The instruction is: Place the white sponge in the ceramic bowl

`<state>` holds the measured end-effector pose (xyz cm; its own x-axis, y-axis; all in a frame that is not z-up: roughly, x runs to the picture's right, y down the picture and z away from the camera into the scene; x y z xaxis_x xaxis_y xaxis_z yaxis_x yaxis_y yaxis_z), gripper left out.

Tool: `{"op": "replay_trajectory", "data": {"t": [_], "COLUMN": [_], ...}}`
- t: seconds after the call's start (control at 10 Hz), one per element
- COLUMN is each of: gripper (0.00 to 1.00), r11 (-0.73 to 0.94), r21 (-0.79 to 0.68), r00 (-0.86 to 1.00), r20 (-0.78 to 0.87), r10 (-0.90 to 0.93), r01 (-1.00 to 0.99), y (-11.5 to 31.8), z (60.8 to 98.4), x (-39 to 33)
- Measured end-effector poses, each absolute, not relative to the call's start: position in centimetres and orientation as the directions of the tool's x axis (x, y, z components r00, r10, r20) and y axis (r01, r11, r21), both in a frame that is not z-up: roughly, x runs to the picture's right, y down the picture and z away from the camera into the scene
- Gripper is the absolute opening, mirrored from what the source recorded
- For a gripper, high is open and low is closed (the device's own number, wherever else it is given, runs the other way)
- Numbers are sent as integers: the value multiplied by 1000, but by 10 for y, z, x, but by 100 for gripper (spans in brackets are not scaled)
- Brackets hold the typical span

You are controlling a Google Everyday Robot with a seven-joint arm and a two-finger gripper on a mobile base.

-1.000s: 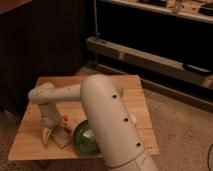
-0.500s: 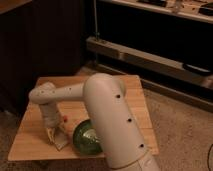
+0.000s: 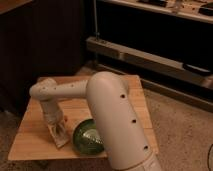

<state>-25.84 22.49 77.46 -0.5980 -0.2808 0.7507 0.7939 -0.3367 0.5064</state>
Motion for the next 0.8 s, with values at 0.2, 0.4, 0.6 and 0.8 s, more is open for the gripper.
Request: {"op": "replay_trajectory", "data": {"t": [0.2,0.4,0.6,0.8], "gripper": [0,0,0,0], "r11": [-339,-339,-343,-343], "r21": [511,514,524,529], "r00": [-603,-606,-615,-620], "r20": [747,745,741,739], "r10": [-278,-278,-268,-264], "r01": [790,788,780,776], "y": [220,214,205,196], "z": [771,769,761,754], "x": [-258,-256,-253,-249]}}
